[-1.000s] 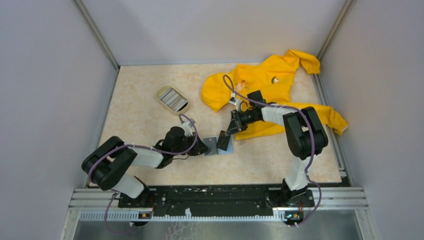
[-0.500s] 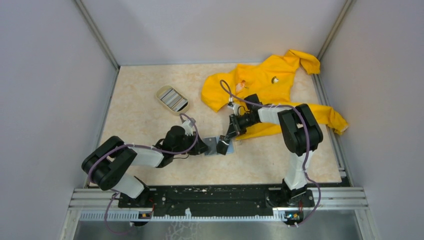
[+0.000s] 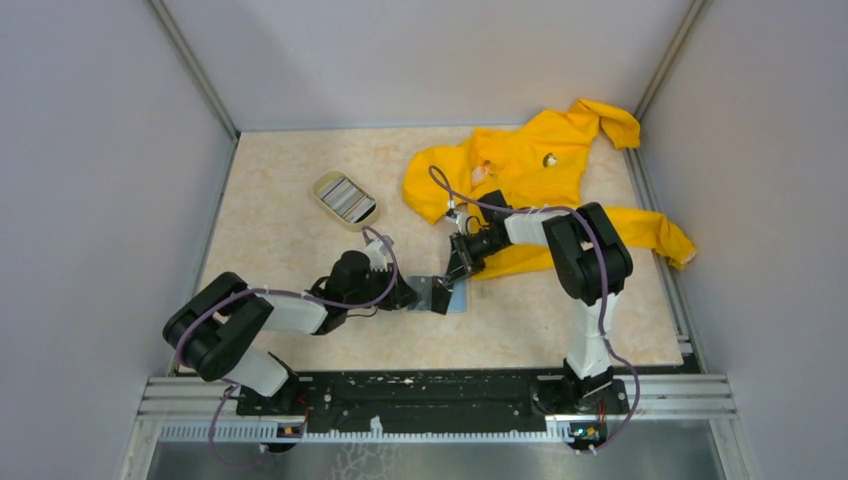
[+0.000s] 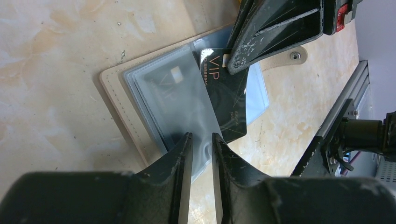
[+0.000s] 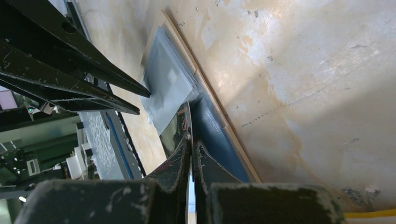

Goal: Put the credit cards into the card holder
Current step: Insert the credit card into the card holder.

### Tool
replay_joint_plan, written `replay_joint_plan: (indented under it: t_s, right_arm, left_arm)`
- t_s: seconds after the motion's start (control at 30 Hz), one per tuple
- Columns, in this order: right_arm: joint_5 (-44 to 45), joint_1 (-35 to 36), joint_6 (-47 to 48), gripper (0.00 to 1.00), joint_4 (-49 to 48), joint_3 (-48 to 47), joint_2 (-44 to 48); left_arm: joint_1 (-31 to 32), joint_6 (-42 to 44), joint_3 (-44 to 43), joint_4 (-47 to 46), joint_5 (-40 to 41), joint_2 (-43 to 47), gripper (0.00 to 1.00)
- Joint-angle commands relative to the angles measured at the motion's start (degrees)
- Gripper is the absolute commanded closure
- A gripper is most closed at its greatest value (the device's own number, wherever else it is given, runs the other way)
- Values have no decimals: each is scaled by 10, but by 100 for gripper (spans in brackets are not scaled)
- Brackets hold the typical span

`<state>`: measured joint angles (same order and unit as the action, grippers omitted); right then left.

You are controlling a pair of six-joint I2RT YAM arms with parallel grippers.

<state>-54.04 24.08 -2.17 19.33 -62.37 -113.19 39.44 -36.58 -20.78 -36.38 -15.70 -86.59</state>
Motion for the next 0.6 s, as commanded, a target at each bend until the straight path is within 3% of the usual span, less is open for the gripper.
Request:
replay_joint_plan:
  t_s: [0.0,0.57]
  right_arm:
    - [17,11,-8,99,2,-17,-10]
    - [84,9,43,85,55,-48,6]
  left_arm:
    - [-2,26,6,36,7,2,71]
    - [-2,51,1,61,12,19,68]
